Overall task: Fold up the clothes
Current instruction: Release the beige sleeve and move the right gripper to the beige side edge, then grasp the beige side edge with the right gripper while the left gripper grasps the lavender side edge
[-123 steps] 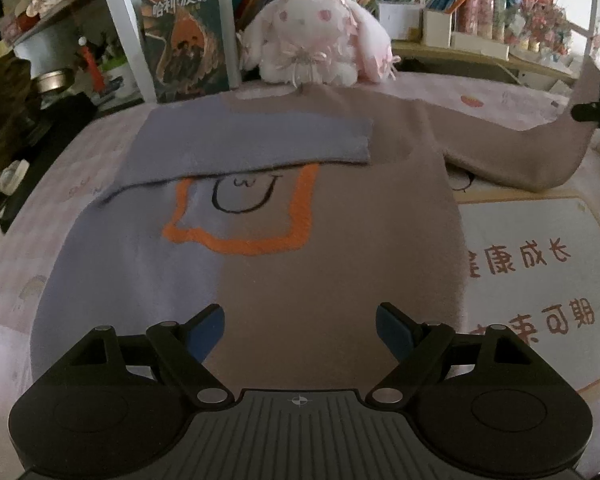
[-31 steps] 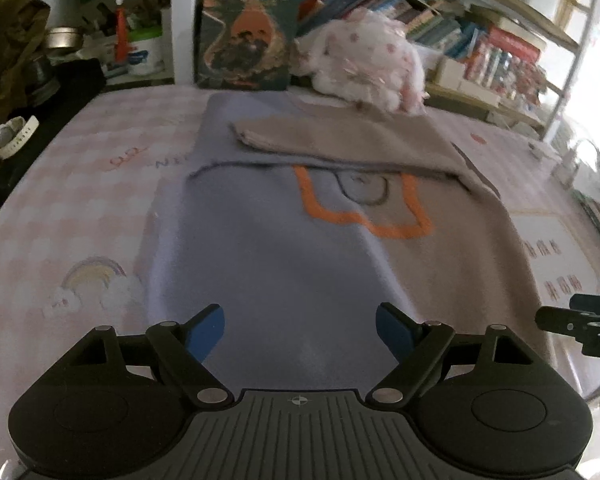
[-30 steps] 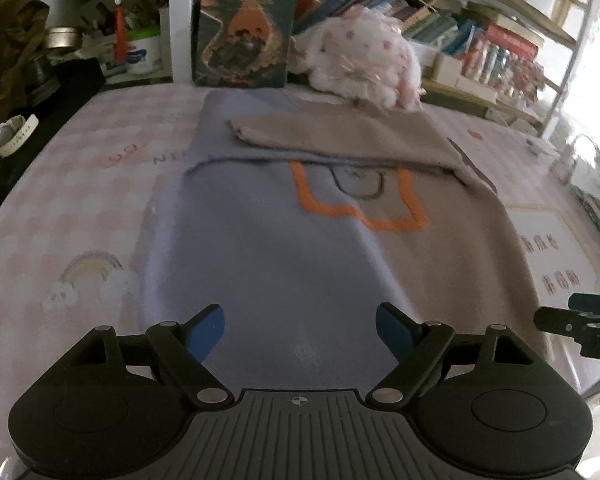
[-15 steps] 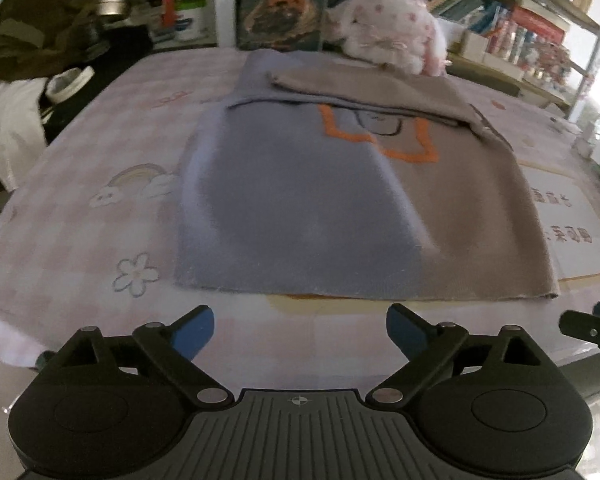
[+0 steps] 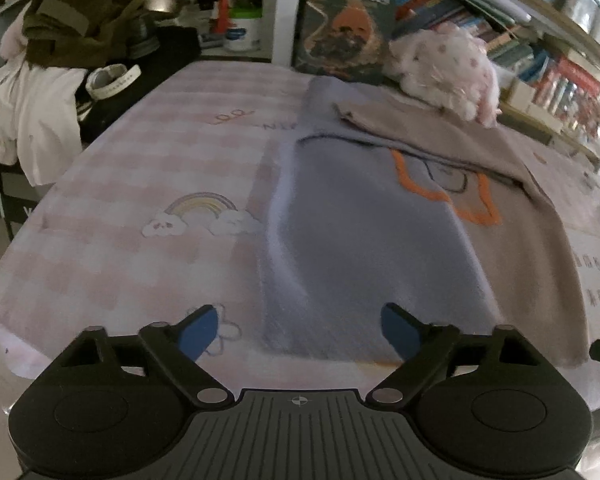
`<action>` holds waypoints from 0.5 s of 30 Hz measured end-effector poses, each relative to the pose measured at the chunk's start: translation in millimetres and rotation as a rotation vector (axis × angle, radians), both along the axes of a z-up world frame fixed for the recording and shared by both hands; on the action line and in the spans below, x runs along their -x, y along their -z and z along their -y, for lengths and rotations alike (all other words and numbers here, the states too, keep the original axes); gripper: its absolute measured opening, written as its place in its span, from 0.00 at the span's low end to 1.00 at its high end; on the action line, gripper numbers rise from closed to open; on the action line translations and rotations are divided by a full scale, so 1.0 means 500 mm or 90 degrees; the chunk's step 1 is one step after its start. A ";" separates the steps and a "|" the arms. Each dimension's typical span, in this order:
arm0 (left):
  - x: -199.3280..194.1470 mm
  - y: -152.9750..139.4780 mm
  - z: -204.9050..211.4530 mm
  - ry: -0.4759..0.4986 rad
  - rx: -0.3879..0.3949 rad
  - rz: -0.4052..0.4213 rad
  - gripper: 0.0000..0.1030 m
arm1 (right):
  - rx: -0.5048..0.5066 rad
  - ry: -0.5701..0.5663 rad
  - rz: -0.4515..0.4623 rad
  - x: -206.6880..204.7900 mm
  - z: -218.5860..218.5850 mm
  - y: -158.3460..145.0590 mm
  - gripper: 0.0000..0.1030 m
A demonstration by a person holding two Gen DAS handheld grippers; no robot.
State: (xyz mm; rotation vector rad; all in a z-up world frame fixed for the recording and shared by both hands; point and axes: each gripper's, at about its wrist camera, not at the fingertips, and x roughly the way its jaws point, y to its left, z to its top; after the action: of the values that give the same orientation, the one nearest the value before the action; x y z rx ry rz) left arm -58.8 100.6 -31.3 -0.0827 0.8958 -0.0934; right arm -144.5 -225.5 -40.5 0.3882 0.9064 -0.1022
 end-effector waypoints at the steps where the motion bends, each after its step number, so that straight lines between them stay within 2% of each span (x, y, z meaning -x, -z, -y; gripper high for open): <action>1: -0.008 0.004 -0.004 -0.002 -0.001 -0.005 0.67 | -0.005 0.006 -0.001 -0.006 0.002 0.000 0.66; 4: -0.031 0.019 -0.020 -0.015 0.002 -0.025 0.53 | -0.018 0.019 -0.004 -0.021 0.006 0.002 0.64; 8: -0.057 0.035 -0.043 -0.029 0.014 -0.039 0.47 | -0.026 0.027 -0.009 -0.043 0.004 0.006 0.56; 13: -0.081 0.045 -0.048 -0.015 0.010 -0.045 0.36 | -0.019 0.044 -0.033 -0.063 0.001 0.020 0.45; 14: -0.085 0.045 -0.046 -0.010 0.010 -0.044 0.33 | -0.018 0.046 -0.039 -0.068 0.000 0.024 0.43; 15: -0.088 0.045 -0.044 -0.003 0.012 -0.045 0.22 | -0.017 0.048 -0.042 -0.072 -0.001 0.026 0.41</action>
State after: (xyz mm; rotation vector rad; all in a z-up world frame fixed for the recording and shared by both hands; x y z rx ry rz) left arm -14.9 122.8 -53.9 -0.1069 0.9653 -0.0947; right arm -108.7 -224.9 -53.3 0.4453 0.9595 -0.1733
